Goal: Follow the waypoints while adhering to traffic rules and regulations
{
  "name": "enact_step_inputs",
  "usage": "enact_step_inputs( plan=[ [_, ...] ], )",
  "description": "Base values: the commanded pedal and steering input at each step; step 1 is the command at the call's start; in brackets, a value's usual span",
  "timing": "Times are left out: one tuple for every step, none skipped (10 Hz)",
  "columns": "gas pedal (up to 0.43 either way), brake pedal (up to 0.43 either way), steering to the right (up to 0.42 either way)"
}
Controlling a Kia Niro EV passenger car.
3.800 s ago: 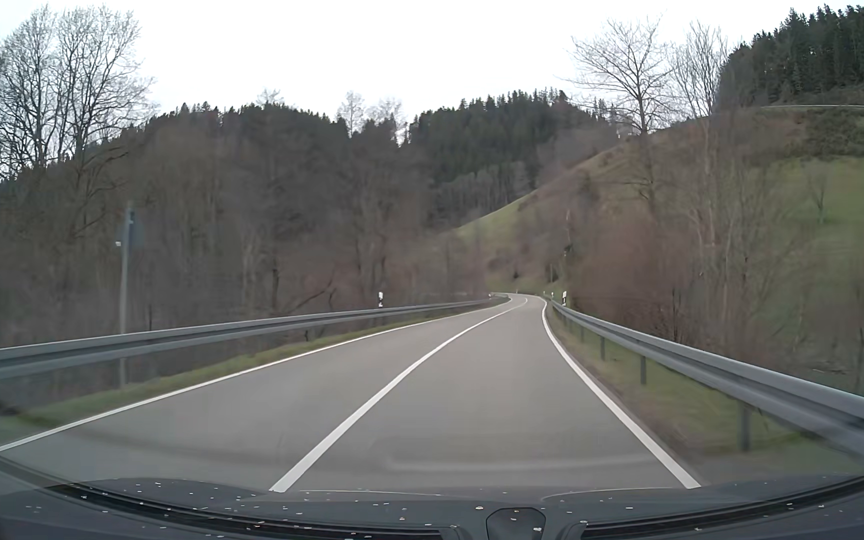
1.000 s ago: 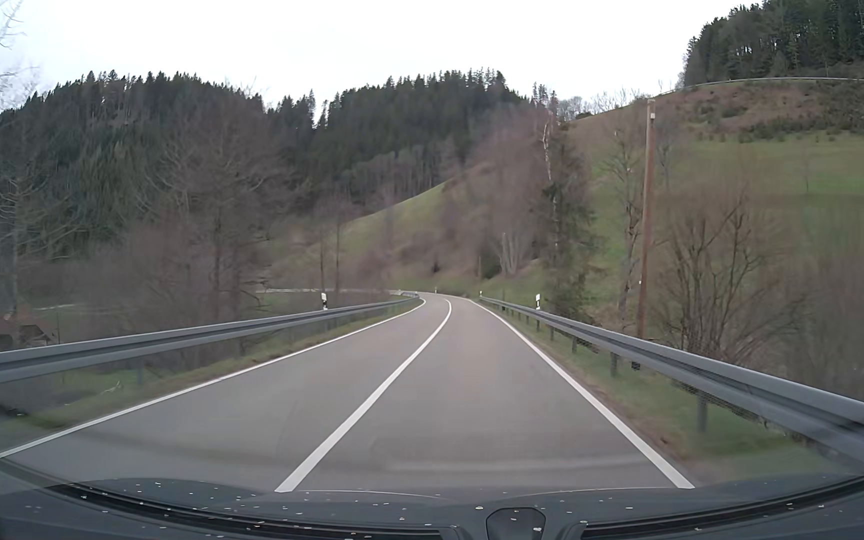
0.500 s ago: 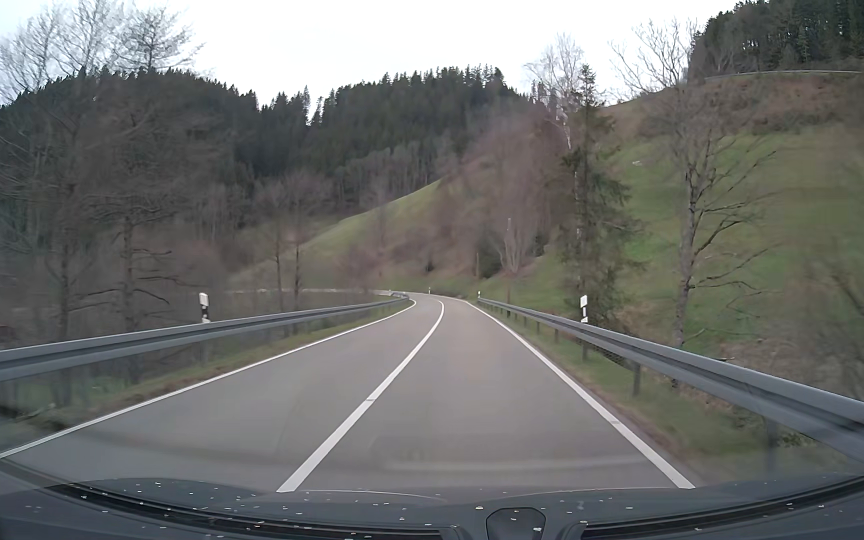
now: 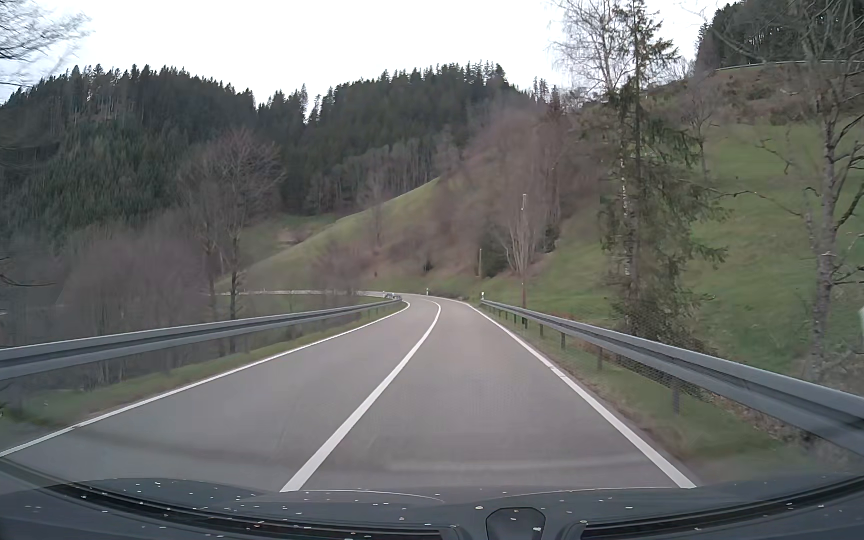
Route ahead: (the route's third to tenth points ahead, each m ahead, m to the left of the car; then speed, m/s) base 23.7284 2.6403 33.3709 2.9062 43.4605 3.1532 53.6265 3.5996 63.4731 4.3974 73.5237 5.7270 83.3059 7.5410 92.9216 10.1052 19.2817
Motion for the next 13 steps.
enact_step_inputs(
  plan=[
    [0.000, 0.000, 0.000],
    [0.000, 0.000, 0.000],
    [0.000, 0.000, 0.000],
    [0.000, 0.000, -0.001],
    [0.000, 0.000, -0.002],
    [0.000, 0.000, -0.003],
    [0.000, 0.000, -0.003],
    [0.000, 0.000, -0.003],
    [0.000, 0.000, -0.004],
    [0.000, 0.000, -0.004],
    [0.000, 0.000, -0.004],
    [0.000, 0.030, -0.004],
    [0.000, 0.073, -0.004]
  ],
)
